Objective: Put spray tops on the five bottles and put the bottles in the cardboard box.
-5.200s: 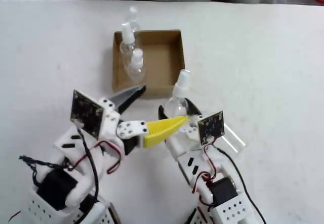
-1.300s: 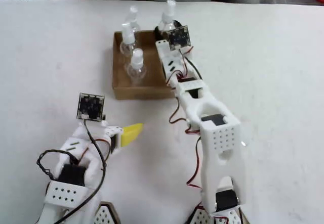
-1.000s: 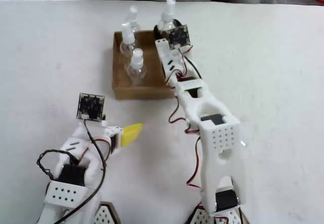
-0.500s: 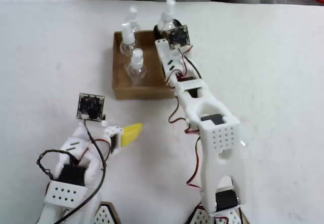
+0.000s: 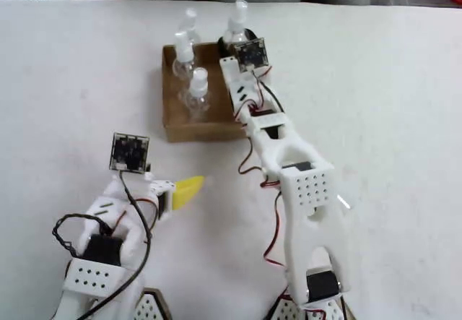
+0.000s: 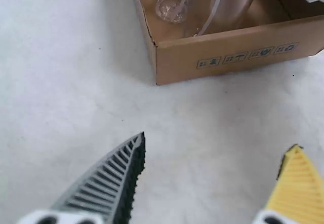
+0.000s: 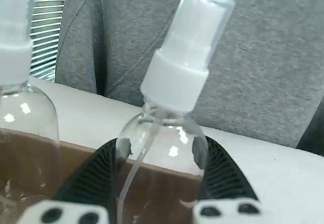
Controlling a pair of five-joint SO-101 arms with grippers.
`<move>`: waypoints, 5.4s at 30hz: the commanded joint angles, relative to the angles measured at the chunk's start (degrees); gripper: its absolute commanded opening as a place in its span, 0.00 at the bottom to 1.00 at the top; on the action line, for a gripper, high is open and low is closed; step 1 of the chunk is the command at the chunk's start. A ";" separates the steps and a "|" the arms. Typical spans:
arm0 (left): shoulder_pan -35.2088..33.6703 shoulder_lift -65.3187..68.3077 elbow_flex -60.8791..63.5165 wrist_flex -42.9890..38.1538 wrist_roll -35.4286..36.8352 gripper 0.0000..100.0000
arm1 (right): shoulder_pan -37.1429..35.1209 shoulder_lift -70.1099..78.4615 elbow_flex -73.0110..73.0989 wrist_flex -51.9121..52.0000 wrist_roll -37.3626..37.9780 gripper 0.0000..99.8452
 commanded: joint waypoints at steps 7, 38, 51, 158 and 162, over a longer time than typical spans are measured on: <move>-0.31 -0.57 -0.18 -1.32 -0.79 0.40 | 0.13 -1.19 -3.08 -0.84 -0.26 0.02; -0.31 -0.57 0.70 -3.34 -0.79 0.40 | -0.48 -9.01 4.48 3.21 -4.48 0.24; -0.31 -0.57 0.70 -3.16 -0.79 0.40 | -0.57 -10.07 5.45 6.99 -5.19 0.37; -0.40 -0.57 1.41 -2.99 -0.79 0.40 | 11.91 -76.26 11.69 103.34 0.18 0.37; -0.40 -0.57 1.49 -2.99 -0.79 0.40 | 11.82 -76.26 11.87 117.05 10.29 0.37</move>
